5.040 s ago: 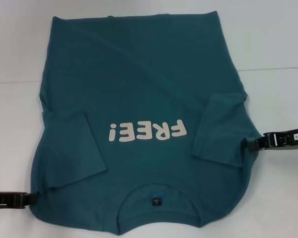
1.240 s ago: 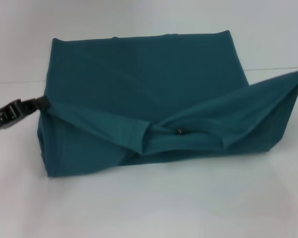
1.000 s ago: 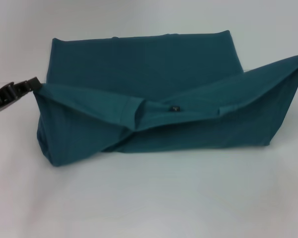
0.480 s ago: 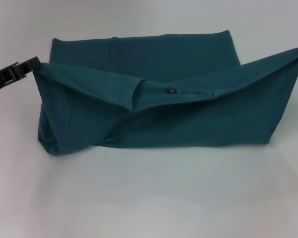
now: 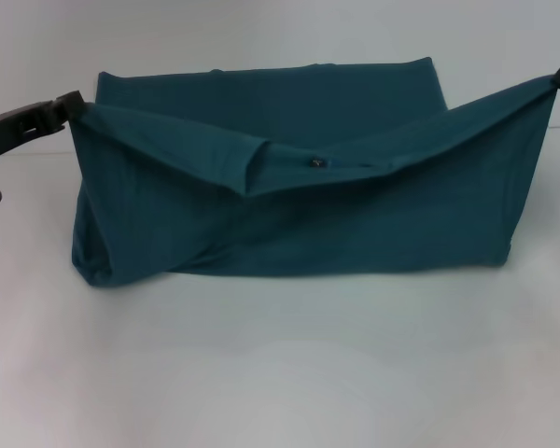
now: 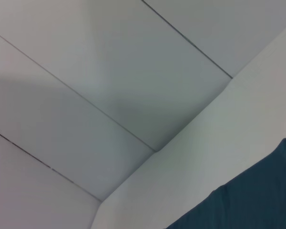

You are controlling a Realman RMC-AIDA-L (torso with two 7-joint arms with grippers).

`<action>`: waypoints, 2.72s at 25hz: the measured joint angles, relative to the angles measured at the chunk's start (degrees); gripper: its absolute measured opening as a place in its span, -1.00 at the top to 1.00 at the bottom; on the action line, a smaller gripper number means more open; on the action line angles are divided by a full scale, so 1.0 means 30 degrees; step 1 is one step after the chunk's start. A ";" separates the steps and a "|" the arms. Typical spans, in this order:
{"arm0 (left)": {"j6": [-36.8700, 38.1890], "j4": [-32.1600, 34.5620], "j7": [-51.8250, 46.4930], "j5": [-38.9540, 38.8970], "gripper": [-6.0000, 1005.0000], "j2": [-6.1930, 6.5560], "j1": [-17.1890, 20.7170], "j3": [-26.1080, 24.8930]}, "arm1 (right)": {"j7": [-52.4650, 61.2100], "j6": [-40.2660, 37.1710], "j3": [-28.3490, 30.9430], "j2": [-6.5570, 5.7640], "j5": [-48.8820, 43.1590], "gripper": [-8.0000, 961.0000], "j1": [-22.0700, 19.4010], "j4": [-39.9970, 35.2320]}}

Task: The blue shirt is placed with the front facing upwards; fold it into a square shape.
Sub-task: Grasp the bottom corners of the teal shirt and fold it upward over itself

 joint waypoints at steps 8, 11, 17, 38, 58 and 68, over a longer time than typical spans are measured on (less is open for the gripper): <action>-0.1925 -0.0872 0.1019 0.0022 0.87 0.0193 -0.0721 0.0182 | -0.0042 0.1796 -0.0682 0.0178 0.0001 0.94 0.0567 0.0027; -0.2476 -0.1246 0.1527 0.0029 0.86 0.0306 -0.1063 0.0181 | -0.0188 0.2281 -0.0950 0.0191 0.0002 0.94 0.0800 0.0029; -0.3531 -0.2108 0.2524 0.0007 0.85 0.0503 -0.1784 0.0218 | -0.0286 0.2847 -0.1212 0.0212 0.0001 0.94 0.1215 0.0030; -0.6065 -0.2865 0.4448 -0.0081 0.80 0.0277 -0.2559 0.0352 | -0.0779 0.5562 -0.2610 0.0398 0.0046 0.94 0.1922 0.0497; -0.7529 -0.3044 0.6321 -0.0417 0.76 -0.0644 -0.1617 0.0265 | -0.1291 0.7695 -0.3213 0.1172 -0.0003 0.72 0.1179 0.1816; -0.3385 0.1421 0.3047 0.0503 0.35 -0.0968 0.1870 0.4025 | -0.2494 0.3155 -0.3179 0.1302 0.0278 0.31 -0.0512 -0.0942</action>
